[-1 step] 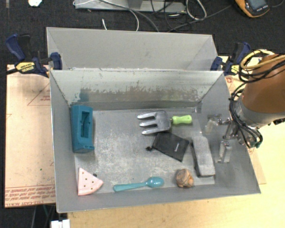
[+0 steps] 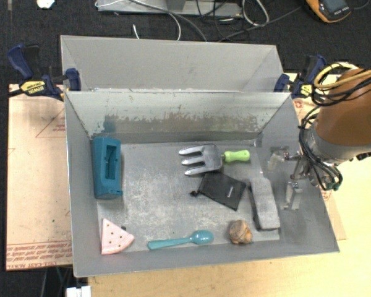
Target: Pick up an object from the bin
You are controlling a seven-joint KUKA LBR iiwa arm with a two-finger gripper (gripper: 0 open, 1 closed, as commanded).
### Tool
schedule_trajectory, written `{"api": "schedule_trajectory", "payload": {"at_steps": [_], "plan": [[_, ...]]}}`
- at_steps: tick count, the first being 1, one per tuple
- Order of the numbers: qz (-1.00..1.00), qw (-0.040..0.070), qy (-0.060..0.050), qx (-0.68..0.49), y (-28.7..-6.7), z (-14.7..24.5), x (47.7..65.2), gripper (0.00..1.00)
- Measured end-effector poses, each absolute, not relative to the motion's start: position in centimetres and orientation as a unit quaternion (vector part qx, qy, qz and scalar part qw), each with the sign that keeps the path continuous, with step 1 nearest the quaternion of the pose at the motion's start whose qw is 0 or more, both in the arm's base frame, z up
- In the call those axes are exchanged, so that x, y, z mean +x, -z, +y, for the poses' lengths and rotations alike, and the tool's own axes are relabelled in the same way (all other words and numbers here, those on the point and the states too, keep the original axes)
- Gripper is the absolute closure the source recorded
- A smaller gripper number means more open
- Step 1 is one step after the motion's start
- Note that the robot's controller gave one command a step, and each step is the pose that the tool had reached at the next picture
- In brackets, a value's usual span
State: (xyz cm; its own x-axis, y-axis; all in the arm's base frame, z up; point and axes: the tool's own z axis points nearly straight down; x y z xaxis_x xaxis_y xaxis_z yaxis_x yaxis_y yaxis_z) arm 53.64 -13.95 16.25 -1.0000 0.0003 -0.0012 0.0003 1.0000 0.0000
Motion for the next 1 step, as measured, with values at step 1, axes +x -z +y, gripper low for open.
{"api": "schedule_trajectory", "payload": {"at_steps": [1], "plan": [[1.000, 0.003, 0.000, 0.001, -8.58, -12.67, 54.81, 0.00]]}}
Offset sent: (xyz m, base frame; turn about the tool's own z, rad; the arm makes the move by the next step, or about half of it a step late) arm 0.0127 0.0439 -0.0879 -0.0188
